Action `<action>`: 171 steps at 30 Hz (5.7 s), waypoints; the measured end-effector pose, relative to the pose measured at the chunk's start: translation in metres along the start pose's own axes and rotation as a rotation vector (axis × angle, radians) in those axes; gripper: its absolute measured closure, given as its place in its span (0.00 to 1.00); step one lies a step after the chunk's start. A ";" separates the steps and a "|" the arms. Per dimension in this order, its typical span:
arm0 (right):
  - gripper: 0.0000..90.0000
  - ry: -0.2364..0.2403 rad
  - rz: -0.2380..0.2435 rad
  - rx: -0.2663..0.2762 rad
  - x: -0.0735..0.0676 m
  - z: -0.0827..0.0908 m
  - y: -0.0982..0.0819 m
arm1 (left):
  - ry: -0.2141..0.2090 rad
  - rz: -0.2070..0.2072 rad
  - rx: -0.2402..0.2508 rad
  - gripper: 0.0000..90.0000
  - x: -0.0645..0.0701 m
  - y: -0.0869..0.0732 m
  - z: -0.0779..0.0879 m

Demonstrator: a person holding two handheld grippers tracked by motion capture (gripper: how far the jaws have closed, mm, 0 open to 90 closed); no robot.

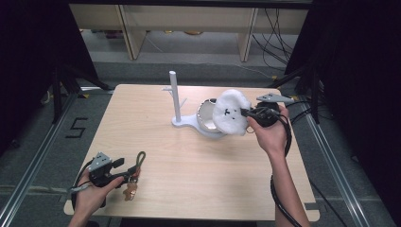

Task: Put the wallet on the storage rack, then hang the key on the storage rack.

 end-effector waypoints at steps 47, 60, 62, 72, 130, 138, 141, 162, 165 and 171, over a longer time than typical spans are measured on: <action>0.89 -0.026 0.072 -0.071 -0.022 -0.086 0.011 | -0.009 -0.022 -0.006 0.37 0.005 0.000 -0.002; 0.89 -0.033 0.115 -0.097 -0.023 -0.092 0.012 | -0.010 -0.021 -0.004 0.37 0.005 0.000 -0.002; 0.89 -0.035 0.110 -0.102 -0.025 -0.093 0.011 | -0.009 -0.020 -0.006 0.37 0.005 0.000 -0.002; 0.89 -0.050 0.121 -0.133 -0.027 -0.097 0.007 | -0.015 -0.014 -0.006 0.37 0.006 -0.001 -0.002; 0.46 -0.021 -0.064 -0.112 -0.010 -0.022 -0.073 | -0.001 -0.041 0.011 0.37 0.013 0.004 -0.003; 0.51 -0.015 -0.109 -0.125 -0.015 -0.008 -0.113 | -0.003 -0.032 0.013 0.37 0.014 0.004 -0.004; 0.51 -0.012 -0.125 -0.132 -0.016 -0.007 -0.123 | -0.010 -0.044 0.015 0.37 0.016 0.005 -0.004; 0.70 -0.003 -0.172 -0.225 -0.009 0.011 -0.131 | 0.008 -0.073 -0.268 0.43 0.017 0.023 0.003; 0.70 -0.007 -0.167 -0.233 -0.010 0.012 -0.131 | 0.010 -0.052 -0.358 0.43 0.018 0.030 -0.004; 0.67 0.001 -0.156 -0.245 -0.011 0.011 -0.131 | 0.085 0.008 -0.547 0.40 0.012 0.038 -0.025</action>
Point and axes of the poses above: each handheld gripper's, and its own axes: z roughly backward along the jaws, y roughly out of its top, x roughly to its right, the point moved 2 cm from there along -z, roughly forward along the jaws, and after that the axes turned 6 degrees about -y, right-handed, at the moved point
